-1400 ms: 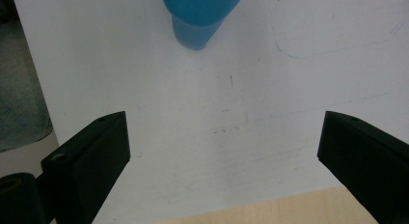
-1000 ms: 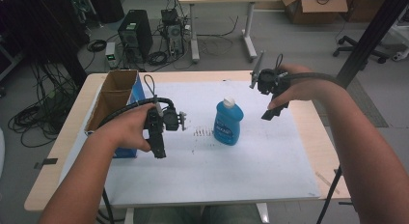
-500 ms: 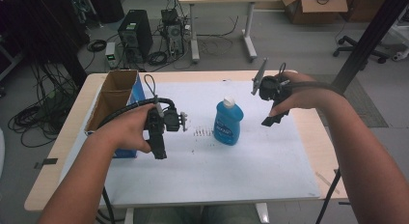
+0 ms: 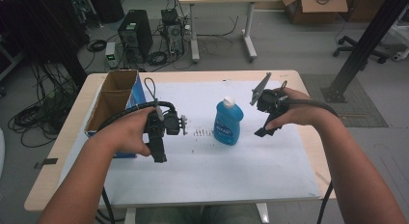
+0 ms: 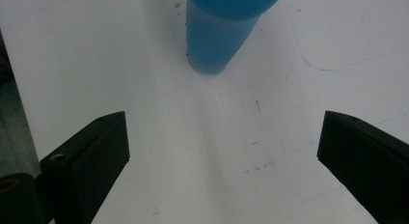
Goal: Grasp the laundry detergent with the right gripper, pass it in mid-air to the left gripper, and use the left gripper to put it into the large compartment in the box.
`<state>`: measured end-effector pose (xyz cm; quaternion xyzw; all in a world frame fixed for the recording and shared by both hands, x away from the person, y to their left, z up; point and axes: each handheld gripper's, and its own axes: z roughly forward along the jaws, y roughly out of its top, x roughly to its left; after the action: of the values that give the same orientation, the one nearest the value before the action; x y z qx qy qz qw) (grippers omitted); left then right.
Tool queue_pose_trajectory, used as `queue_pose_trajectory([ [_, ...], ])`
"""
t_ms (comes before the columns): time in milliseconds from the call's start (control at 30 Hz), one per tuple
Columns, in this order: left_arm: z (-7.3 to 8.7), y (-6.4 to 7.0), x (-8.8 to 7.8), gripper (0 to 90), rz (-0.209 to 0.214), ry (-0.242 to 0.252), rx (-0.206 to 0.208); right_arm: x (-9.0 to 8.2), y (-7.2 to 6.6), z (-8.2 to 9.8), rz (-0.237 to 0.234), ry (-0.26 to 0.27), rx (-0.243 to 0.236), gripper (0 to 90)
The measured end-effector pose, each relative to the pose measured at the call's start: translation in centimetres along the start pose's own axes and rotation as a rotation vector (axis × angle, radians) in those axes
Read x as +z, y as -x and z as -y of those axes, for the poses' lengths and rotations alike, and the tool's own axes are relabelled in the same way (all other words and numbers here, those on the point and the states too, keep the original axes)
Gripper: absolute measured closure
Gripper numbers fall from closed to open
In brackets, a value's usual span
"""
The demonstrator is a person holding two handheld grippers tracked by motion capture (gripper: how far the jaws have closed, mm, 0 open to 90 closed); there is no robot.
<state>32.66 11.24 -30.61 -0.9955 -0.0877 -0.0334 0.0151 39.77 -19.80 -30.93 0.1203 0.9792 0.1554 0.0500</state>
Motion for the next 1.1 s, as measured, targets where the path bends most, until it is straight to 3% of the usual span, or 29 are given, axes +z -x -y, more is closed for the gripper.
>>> queue_pose_trajectory([
  [233, 0.4, 0.4, 0.0, 0.3, -0.003, 0.002, -0.001, 0.7, -0.4, 0.6, 0.008, 0.048, 0.032, 4.4],
  [833, 0.4, 1.2, 0.0, 0.3, -0.008, 0.002, 0.000, 2.3, -1.2, 1.3, 0.001, 0.097, 0.065, 4.3],
  [1100, 0.2, 1.3, 0.0, 0.3, -0.009, 0.004, 0.004, 3.1, -1.2, 1.8, 0.006, 0.163, 0.105, 4.2],
])
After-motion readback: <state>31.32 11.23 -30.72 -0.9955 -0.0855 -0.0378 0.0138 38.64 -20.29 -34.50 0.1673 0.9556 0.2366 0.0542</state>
